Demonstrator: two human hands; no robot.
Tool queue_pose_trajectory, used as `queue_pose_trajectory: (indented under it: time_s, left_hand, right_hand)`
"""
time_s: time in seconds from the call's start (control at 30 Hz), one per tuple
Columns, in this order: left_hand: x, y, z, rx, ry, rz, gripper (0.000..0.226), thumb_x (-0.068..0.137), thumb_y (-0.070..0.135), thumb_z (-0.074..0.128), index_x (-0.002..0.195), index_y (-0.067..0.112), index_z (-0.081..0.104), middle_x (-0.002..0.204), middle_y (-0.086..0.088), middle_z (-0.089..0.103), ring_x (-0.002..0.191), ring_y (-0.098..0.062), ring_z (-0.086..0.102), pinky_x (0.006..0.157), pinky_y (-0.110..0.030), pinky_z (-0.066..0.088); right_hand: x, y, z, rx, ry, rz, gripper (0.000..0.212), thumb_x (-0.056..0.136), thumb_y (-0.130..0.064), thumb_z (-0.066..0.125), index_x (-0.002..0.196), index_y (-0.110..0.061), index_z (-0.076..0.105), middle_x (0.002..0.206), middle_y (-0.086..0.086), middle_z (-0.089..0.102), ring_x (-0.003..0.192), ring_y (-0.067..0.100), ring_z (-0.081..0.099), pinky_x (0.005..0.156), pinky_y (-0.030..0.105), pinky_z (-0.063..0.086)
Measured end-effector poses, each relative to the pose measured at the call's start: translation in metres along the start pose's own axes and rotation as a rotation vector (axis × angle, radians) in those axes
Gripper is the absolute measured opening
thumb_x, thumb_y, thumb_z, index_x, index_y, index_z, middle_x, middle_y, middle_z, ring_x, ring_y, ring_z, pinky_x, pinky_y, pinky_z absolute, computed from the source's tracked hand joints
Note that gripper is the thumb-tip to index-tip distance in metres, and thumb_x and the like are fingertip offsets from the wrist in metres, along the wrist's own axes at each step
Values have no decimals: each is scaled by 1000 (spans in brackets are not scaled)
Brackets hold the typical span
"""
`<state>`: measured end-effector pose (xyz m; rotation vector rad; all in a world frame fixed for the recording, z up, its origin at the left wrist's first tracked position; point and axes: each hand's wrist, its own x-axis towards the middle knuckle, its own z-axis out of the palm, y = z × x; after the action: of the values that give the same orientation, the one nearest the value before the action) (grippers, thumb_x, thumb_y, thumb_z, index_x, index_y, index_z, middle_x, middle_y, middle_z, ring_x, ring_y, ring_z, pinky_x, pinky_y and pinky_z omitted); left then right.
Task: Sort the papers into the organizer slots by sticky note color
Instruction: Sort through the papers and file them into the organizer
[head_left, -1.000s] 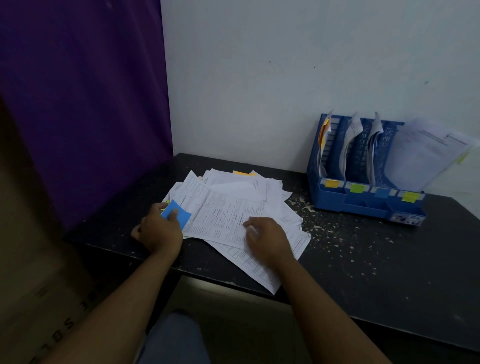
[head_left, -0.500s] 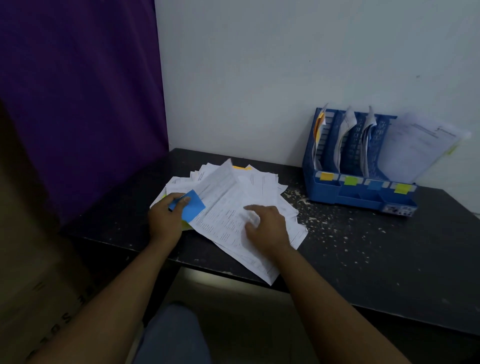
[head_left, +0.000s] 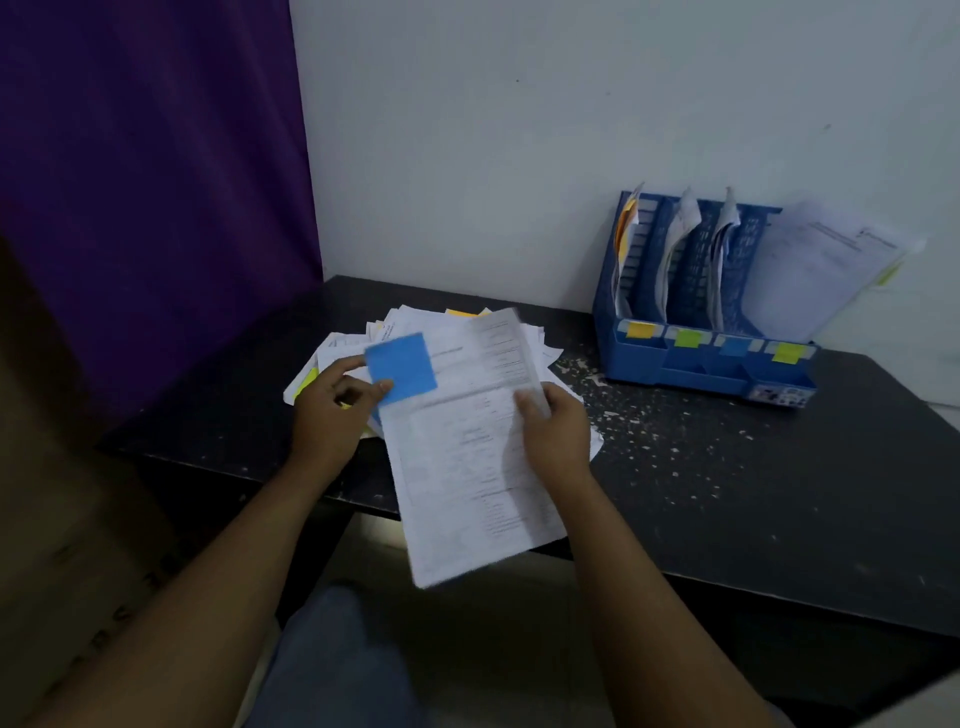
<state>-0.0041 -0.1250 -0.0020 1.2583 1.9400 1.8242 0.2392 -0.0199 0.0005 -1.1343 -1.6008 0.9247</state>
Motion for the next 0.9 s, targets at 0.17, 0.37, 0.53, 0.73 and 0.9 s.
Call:
queue_pose_trajectory:
  time_s: [0.17, 0.37, 0.53, 0.73, 0.9]
  left_hand:
    - [-16, 22, 21, -98, -109, -95, 20, 103, 36, 67, 111, 20, 76, 97, 18, 79, 89, 0, 74, 84, -25, 59]
    - [-23, 52, 47, -101, -127, -17, 35, 106, 35, 62, 87, 8, 72, 83, 4, 77, 74, -7, 70, 68, -20, 55]
    - [-23, 68, 59, -68, -151, 11, 41, 106, 38, 61, 84, 5, 69, 81, -5, 74, 71, -13, 68, 67, -28, 54]
    - [-26, 93, 61, -169, -293, 10, 20, 98, 33, 71, 117, 25, 71, 101, -2, 80, 94, -15, 77, 86, -30, 62]
    - [-8, 136, 63, -166, -346, -64, 33, 107, 49, 53, 119, 25, 73, 98, -9, 75, 71, -18, 61, 72, -37, 53]
  right_hand:
    - [-8, -13, -18, 255, 122, -15, 14, 106, -30, 60, 104, -23, 72, 97, -9, 76, 88, 0, 71, 71, 14, 55]
    - [-9, -27, -39, 346, 181, -27, 14, 106, -31, 61, 106, -22, 72, 100, -6, 77, 91, 5, 73, 73, 19, 60]
    - [-7, -34, -61, 365, 233, -25, 16, 105, -32, 61, 105, -20, 71, 99, -4, 77, 89, 7, 73, 70, 19, 59]
    - [-6, -37, -89, 364, 263, -46, 11, 104, -29, 64, 104, -21, 71, 98, -5, 77, 88, 6, 73, 75, 23, 61]
    - [-6, -26, -118, 369, 305, -38, 7, 100, -26, 70, 106, -23, 71, 101, -10, 77, 92, 4, 74, 80, 29, 63]
